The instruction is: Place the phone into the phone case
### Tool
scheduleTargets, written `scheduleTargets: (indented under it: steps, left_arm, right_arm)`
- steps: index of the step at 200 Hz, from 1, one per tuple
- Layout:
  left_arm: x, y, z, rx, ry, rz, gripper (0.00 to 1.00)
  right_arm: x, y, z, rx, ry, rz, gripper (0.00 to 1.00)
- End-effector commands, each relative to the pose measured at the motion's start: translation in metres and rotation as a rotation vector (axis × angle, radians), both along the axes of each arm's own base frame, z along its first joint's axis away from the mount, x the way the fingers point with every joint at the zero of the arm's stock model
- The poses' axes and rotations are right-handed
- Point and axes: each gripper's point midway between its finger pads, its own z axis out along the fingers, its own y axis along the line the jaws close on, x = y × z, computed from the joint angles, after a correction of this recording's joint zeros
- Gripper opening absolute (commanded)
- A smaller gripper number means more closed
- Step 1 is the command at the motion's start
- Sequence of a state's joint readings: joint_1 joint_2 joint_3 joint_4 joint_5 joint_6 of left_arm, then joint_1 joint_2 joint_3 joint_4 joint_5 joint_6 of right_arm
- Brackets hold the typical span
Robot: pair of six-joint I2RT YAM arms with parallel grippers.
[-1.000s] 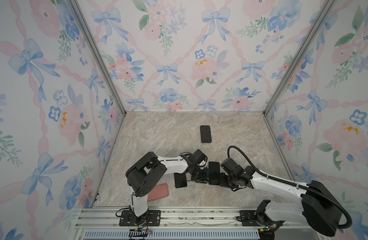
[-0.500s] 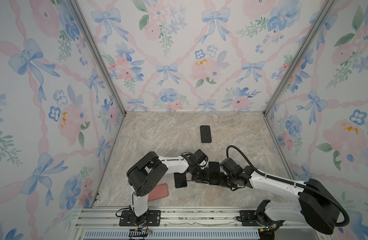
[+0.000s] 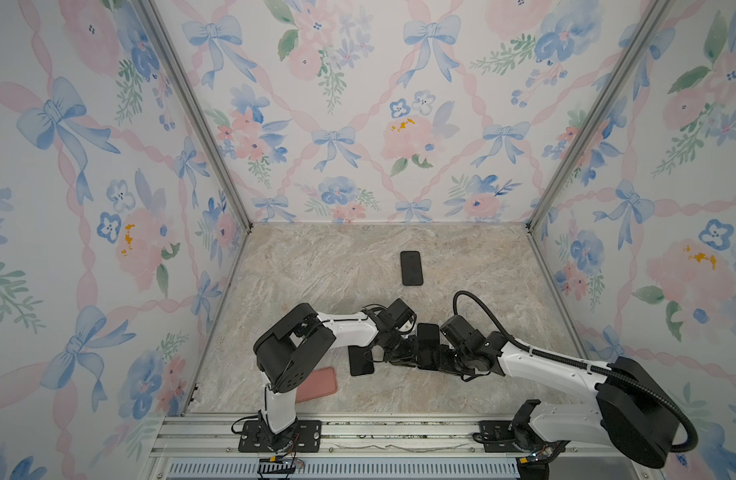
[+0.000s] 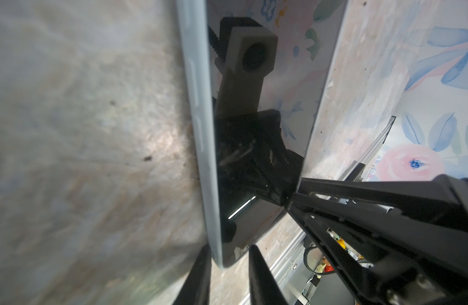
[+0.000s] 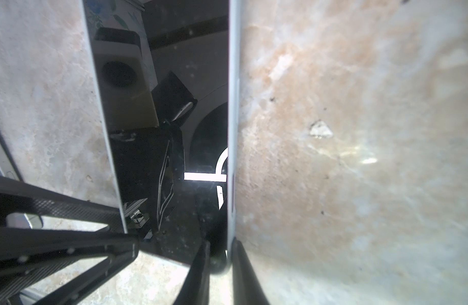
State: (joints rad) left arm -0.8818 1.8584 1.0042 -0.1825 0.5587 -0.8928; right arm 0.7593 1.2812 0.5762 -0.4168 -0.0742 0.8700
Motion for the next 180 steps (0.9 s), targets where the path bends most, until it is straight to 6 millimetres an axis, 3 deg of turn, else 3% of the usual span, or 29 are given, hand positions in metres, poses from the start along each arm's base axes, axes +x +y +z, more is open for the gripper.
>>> scheduleTargets:
  steps: [1,46,100,180]
  left_arm:
    - [-0.008,0.009,-0.012,0.048,-0.009,-0.024,0.27]
    - [0.033,0.024,0.007,0.060,-0.113,0.018,0.33]
    - [0.069,0.018,0.014,0.029,-0.150,0.021,0.41]
    - [0.087,-0.001,0.011,-0.020,-0.129,-0.004,0.40]
  right_arm:
    - [-0.002,0.000,0.006,-0.013,0.008,0.020,0.16]
    - [0.023,-0.007,0.045,0.006,-0.103,0.015,0.23]
    - [0.063,-0.005,0.042,0.012,-0.103,0.015,0.23]
    - [0.099,0.000,0.029,0.031,-0.084,0.004,0.24]
